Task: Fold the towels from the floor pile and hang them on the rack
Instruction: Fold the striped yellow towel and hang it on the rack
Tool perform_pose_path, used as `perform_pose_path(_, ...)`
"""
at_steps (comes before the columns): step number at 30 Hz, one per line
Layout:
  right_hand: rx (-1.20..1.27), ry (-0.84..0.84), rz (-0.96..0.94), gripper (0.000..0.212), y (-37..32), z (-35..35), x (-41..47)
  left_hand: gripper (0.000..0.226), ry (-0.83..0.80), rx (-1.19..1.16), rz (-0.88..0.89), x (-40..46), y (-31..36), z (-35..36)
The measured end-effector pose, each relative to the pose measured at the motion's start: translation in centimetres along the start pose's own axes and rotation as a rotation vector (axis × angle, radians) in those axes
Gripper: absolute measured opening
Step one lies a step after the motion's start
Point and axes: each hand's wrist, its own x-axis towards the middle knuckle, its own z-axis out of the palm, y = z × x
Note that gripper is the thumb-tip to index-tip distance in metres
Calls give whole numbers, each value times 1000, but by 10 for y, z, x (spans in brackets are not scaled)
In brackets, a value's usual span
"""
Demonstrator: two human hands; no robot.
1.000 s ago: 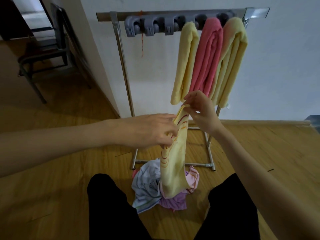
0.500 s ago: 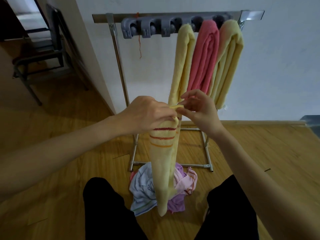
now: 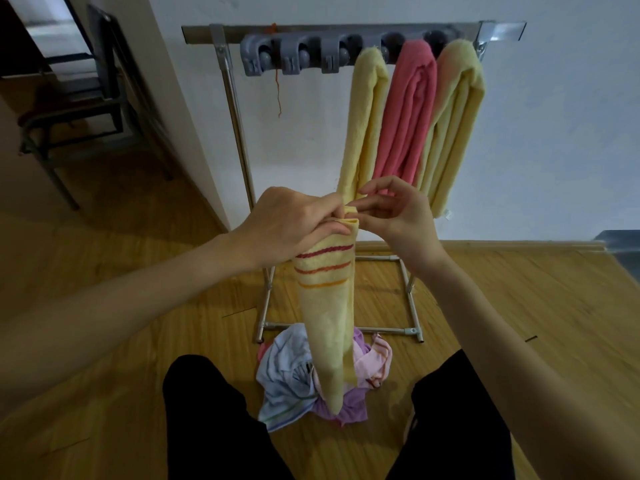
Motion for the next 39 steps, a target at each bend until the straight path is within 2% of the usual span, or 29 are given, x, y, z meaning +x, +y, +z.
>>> perform_pose_path(8, 133, -15, 58, 22, 2, 1, -1, 41, 38, 22, -76, 2, 4, 4)
perform_pose_path(14, 297, -29, 131, 25, 4, 0, 0, 33, 60, 40, -172, 6, 5, 9)
perform_pose_path(20, 244, -76, 91, 33, 6, -5, 2, 30, 75, 51, -242, 13, 4, 9)
perform_pose_path(24, 216, -9, 44, 36, 7, -4, 7, 30, 84, 2, -288, 21, 4, 3)
perform_pose_path(28, 217, 40, 56, 36, 8, -2, 11, 37, 142, -209, -309, 15, -1, 2)
perform_pose_path(30, 216, 71, 75, 34, 10, 1, 10, 55, 198, -281, -342, 1, -9, 6)
perform_pose_path(32, 232, 110, 113, 33, 14, 4, 8, 80, 167, -399, -483, -22, -16, 20)
perform_pose_path(33, 240, 131, 139, 33, 15, 7, 7, 83, 119, -519, -581, -36, -18, 29)
perform_pose_path(34, 248, 148, 166, 33, 15, 9, 6, 79, 63, -677, -672, -51, -20, 41)
perform_pose_path(36, 290, 170, 216, 34, 14, 14, 4, 52, -34, -925, -791, -78, -21, 70)
perform_pose_path(39, 378, 178, 258, 33, 8, 19, 4, 29, -110, -1031, -944, -98, -17, 103)
